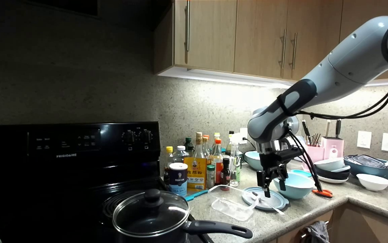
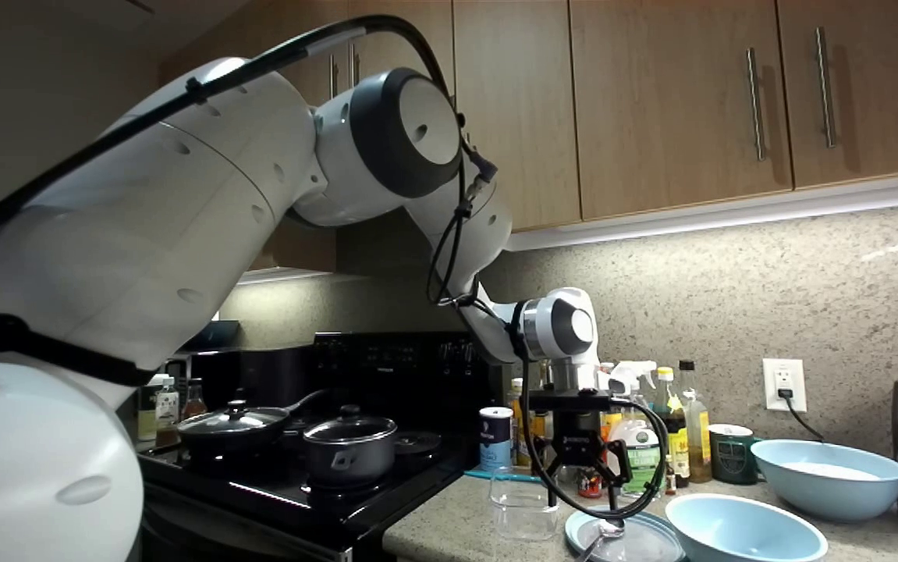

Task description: Put the spoon in the blue bowl

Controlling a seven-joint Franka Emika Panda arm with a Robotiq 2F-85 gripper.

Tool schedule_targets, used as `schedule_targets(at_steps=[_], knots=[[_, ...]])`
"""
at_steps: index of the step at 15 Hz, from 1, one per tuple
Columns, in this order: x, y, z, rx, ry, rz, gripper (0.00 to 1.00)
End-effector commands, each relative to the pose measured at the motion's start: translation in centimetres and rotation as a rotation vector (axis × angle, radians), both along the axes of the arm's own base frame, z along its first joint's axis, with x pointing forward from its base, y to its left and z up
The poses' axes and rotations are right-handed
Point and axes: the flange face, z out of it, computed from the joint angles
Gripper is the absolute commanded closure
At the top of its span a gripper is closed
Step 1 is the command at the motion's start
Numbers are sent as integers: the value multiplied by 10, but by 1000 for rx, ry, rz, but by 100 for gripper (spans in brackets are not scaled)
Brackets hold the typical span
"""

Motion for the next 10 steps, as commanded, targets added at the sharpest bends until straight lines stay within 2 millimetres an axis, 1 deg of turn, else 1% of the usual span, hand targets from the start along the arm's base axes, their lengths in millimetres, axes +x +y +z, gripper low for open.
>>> schedule_targets(at_steps=[1, 3, 5, 8, 10], knots=[[21, -14, -11, -12, 9, -39, 0], [30, -18, -16, -21, 17, -44, 0], [38, -19, -22, -13, 47, -38, 0], [49, -9, -35, -22, 105, -12, 0], [55, -7, -44, -18, 153, -1, 0]])
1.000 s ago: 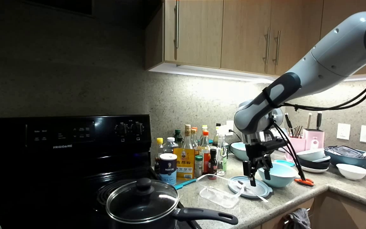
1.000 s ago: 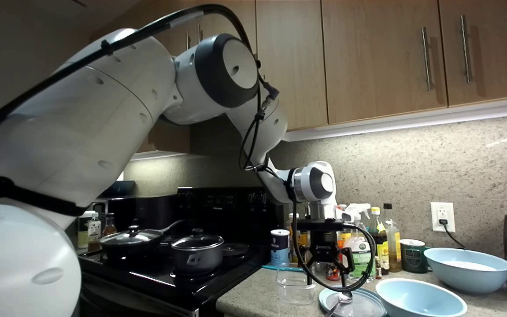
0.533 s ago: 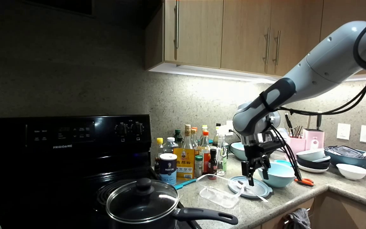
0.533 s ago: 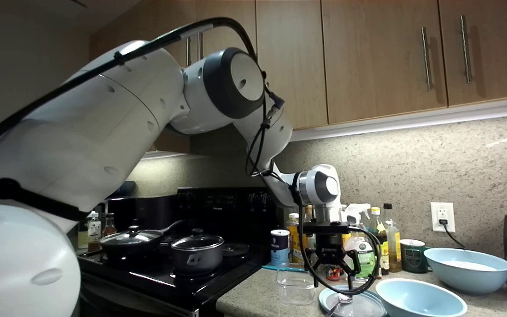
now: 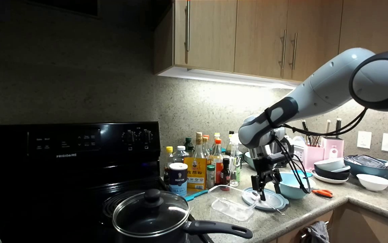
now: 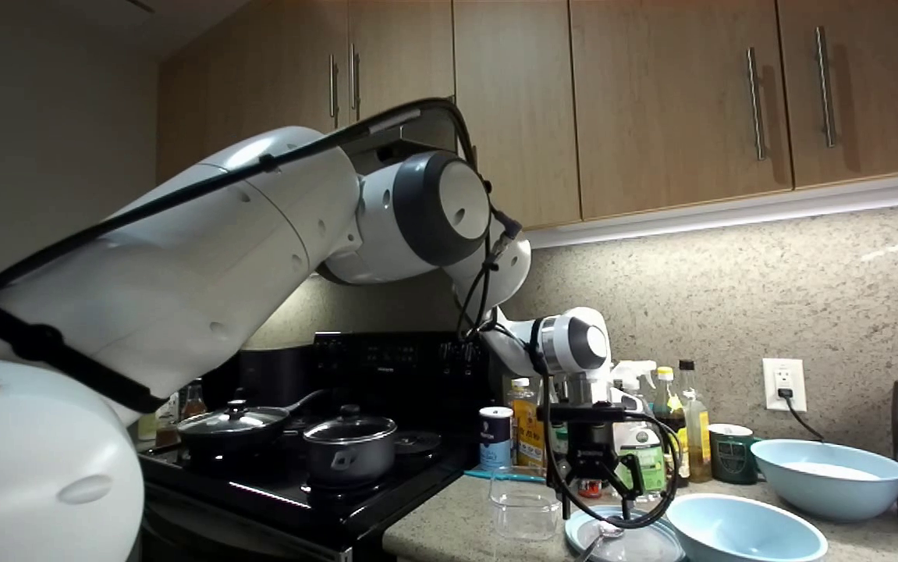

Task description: Put the spoon in the blue bowl

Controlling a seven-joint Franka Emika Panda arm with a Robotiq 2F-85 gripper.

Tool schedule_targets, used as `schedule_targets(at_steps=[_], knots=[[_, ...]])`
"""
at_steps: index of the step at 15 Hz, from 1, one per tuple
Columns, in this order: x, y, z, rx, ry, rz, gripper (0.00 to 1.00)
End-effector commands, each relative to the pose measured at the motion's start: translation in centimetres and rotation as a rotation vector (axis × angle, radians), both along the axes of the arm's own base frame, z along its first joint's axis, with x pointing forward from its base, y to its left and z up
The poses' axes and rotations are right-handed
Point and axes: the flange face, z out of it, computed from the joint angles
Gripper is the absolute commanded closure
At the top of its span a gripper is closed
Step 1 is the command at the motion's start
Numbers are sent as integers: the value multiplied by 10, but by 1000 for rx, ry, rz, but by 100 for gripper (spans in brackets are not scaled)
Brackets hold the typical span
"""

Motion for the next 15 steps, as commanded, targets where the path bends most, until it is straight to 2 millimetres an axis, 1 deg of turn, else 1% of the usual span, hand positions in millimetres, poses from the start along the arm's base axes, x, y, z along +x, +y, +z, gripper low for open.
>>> schedule_targets(at_steps=[1, 6, 11, 13, 15], knots=[[14, 3, -15, 4, 81, 7, 0], [20, -8, -33, 32, 167, -12, 0], [25, -17, -33, 58, 191, -17, 0], [29, -19, -24, 75, 165, -12, 0], [33, -18, -8, 87, 109, 24, 0]])
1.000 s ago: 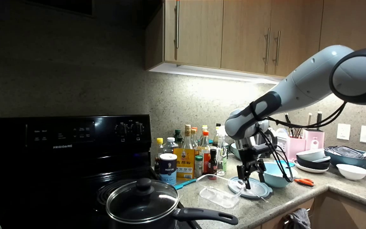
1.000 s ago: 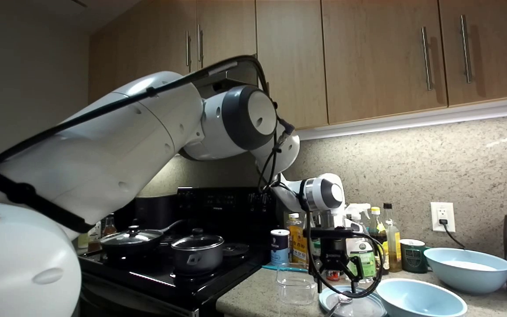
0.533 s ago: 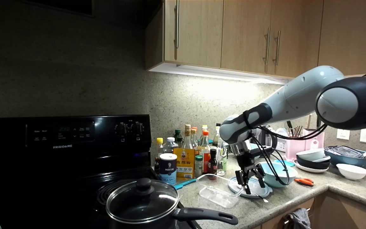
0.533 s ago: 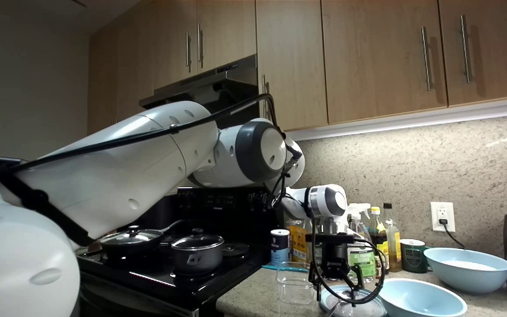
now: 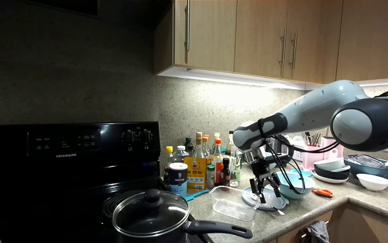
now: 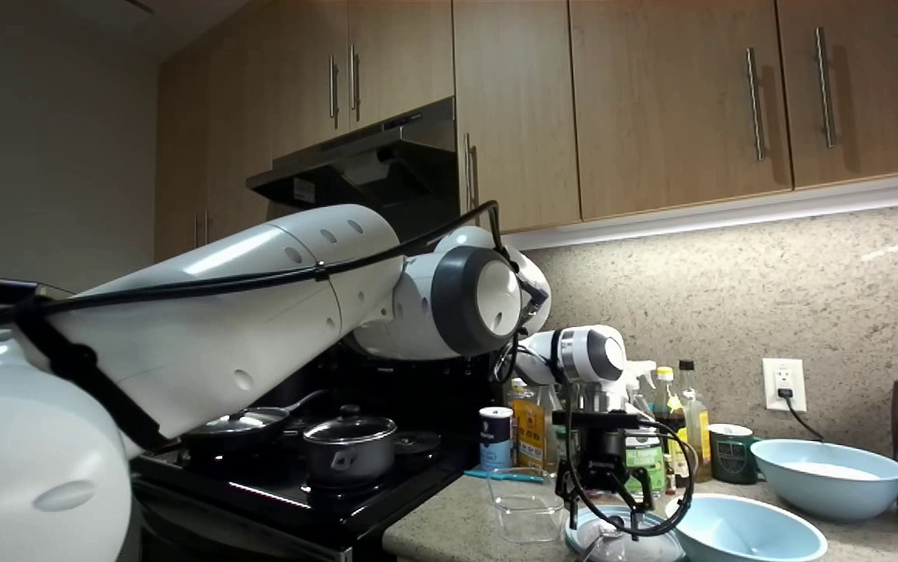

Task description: Put the spoon in the blue bowl

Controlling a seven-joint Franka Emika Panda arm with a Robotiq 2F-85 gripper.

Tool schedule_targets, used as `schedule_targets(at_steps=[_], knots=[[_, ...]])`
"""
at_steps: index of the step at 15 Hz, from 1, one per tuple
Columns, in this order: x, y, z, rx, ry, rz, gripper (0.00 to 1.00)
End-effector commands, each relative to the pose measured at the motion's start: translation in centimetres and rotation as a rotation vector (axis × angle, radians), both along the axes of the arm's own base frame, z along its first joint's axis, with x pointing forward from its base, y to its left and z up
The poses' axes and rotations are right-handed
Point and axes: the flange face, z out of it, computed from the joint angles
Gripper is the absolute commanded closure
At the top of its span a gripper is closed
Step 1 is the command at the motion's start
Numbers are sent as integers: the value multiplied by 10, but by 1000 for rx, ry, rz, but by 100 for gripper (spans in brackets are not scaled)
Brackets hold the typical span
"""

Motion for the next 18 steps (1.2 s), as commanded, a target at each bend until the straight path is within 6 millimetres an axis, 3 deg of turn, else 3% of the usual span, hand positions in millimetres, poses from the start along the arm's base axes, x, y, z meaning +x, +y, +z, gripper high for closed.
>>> schedule_targets(at_steps=[1, 6, 12, 18], knots=[[7, -4, 26, 62, -77, 56, 0], [9, -10, 30, 149, -83, 75, 0], [8, -2, 16, 116, -45, 104, 0], [12, 39, 24, 97, -42, 146, 0]])
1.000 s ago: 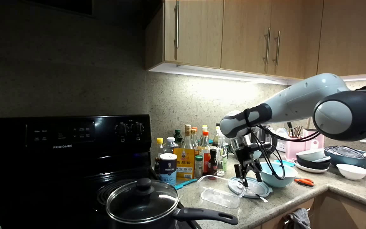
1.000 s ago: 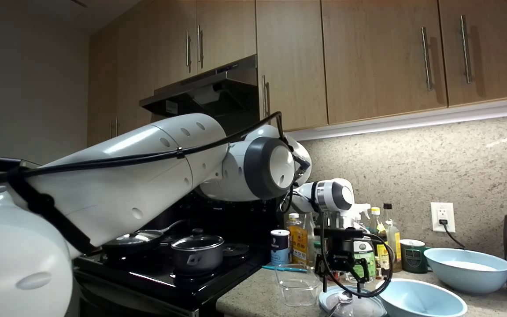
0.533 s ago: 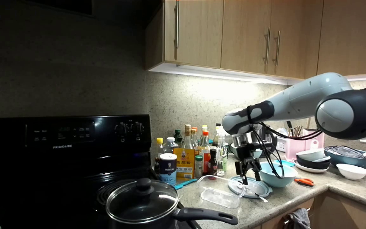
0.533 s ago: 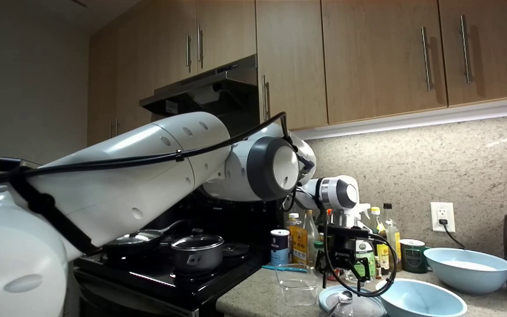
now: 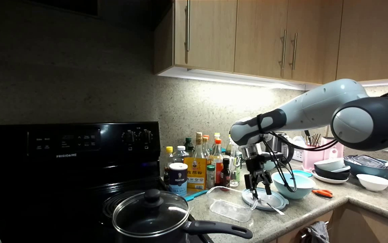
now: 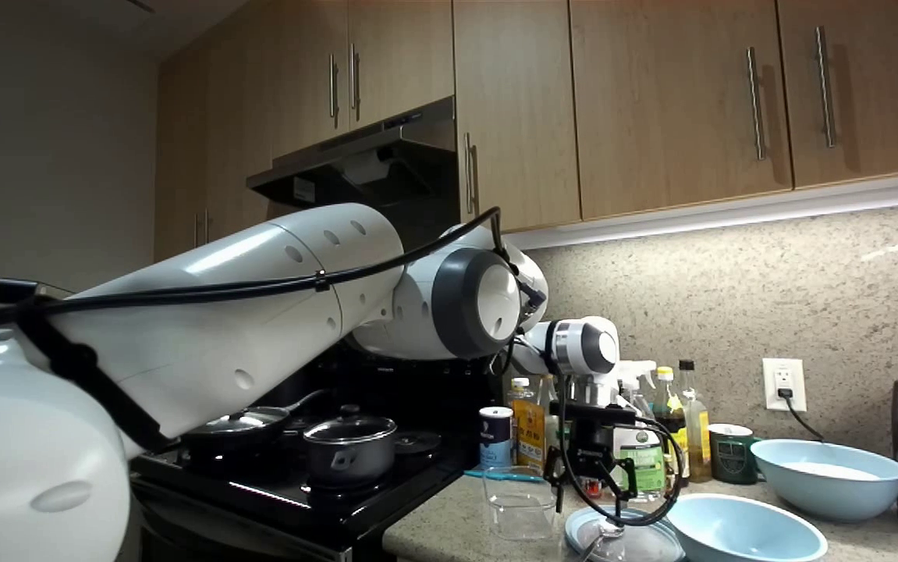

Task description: Put the spoon in the blue bowl

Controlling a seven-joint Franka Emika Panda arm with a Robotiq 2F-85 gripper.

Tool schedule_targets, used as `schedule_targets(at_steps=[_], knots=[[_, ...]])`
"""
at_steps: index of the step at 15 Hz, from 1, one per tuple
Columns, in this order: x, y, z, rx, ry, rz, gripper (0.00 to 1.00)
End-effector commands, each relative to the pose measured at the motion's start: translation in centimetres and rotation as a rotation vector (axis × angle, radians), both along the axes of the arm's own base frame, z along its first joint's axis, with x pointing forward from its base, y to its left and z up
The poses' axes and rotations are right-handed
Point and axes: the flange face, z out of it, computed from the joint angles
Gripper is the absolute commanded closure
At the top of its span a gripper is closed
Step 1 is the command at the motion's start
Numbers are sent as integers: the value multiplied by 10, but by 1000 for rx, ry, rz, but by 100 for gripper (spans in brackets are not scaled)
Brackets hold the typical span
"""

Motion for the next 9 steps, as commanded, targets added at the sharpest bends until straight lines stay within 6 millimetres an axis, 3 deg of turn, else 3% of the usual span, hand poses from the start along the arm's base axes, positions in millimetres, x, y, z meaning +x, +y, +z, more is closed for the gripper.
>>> schedule_targets(at_steps=[1, 6, 9], knots=[[0, 27, 11, -23, 15, 33, 0], [2, 62, 18, -55, 9, 38, 0], [8, 66, 10, -47, -7, 47, 0]])
